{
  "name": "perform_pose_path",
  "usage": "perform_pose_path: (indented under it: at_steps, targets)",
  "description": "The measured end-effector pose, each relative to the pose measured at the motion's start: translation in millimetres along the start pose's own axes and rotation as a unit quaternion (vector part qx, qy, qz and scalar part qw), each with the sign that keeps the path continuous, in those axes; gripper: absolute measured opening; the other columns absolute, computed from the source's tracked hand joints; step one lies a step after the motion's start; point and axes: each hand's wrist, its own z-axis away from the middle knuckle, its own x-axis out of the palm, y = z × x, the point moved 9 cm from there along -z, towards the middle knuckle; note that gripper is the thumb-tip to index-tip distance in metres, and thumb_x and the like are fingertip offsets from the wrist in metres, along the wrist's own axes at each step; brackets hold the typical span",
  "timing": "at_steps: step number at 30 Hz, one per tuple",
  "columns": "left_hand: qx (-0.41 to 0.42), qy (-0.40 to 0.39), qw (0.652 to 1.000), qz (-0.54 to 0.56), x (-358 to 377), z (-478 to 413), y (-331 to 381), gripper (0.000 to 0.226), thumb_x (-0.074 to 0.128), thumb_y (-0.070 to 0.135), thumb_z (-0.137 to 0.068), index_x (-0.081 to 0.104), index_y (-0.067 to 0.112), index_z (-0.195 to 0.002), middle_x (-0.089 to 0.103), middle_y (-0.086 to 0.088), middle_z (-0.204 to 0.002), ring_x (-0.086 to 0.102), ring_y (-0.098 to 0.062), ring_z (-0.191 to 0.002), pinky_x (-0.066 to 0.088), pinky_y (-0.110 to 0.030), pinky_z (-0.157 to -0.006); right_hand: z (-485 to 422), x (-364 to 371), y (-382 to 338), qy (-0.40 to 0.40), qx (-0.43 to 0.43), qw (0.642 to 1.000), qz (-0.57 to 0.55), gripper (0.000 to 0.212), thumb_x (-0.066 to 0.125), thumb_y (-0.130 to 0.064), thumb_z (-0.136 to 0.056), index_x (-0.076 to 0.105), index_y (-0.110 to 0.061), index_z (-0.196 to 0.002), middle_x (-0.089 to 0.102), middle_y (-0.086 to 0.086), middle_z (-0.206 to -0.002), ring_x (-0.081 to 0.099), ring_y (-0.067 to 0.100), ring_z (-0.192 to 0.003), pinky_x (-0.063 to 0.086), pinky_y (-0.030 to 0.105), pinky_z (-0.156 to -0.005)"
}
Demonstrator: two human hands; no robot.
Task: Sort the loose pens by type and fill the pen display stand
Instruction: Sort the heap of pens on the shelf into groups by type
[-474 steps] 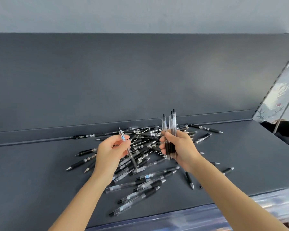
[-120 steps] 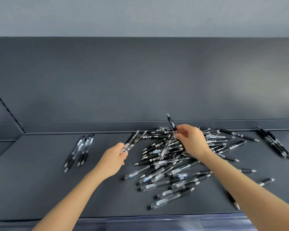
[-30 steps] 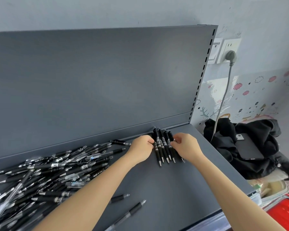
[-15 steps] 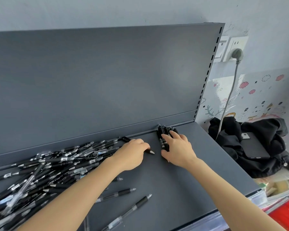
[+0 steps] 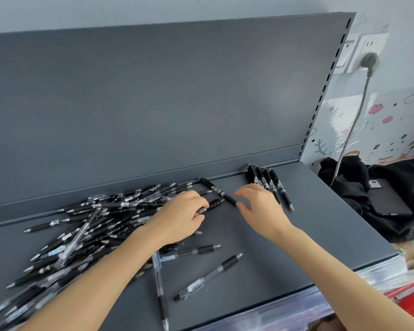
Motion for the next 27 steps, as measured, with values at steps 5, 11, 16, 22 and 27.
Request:
perform_pose_path:
  at_steps: [5,11,16,22,27]
  targets:
    - [-0.008,-0.012,1.0,-0.004,-5.4,47.8,-13.7,0.01,0.056,0.026,-0.093,0.064,0.025,-0.098,0.051,0.015,-0.099,0.047,-0.003,-0.087,0.044,-0.025,-0.082,20.3,29.5,-32.2,-0.083,-0.019,0.996,-0.026,0.026,0.057,-0.012,-0.091,0.066,-0.015,-0.116,0.062,0.001,-0.115,0.062,0.014,-0.099,0.045,0.019,-0.089]
    - [-0.025,0.004,1.0,0.011,-15.5,86.2,-43.0,0.014,0.053,0.018,-0.094,0.066,0.023,-0.097,0.049,0.018,-0.094,0.046,0.003,-0.081,0.039,-0.018,-0.078,35.7,60.3,-87.7,-0.156,-0.095,0.983,0.007,0.026,0.058,-0.016,-0.092,0.065,-0.016,-0.116,0.062,-0.001,-0.114,0.055,0.014,-0.105,0.042,0.023,-0.09]
    - [-0.01,-0.02,1.0,0.018,-13.4,106.5,-50.8,0.022,0.051,0.014,-0.096,0.065,0.025,-0.108,0.051,0.017,-0.111,0.049,-0.002,-0.1,0.039,-0.018,-0.091,41.3,86.2,-104.9,-0.216,-0.12,0.966,0.081,0.029,0.055,-0.011,-0.093,0.061,-0.016,-0.121,0.057,0.005,-0.113,0.05,0.022,-0.108,0.043,0.033,-0.088]
    - [-0.051,0.016,0.998,0.043,-18.9,125.7,-61.7,0.018,0.052,0.018,-0.096,0.061,0.026,-0.109,0.049,0.018,-0.109,0.053,0.0,-0.084,0.047,-0.023,-0.081,42.4,69.3,-83.3,-0.198,-0.091,0.966,0.142,0.027,0.05,-0.005,-0.093,0.062,-0.015,-0.115,0.056,0.005,-0.112,0.051,0.024,-0.107,0.045,0.033,-0.085]
    - [-0.03,-0.01,0.998,0.061,-10.8,125.5,-48.4,0.016,0.051,0.024,-0.095,0.063,0.03,-0.104,0.058,0.015,-0.091,0.051,0.005,-0.076,0.047,-0.023,-0.077,47.7,54.3,-69.5,-0.19,-0.033,0.979,0.07,0.022,0.057,-0.002,-0.087,0.064,-0.018,-0.101,0.065,-0.003,-0.099,0.059,0.007,-0.086,0.048,0.023,-0.08]
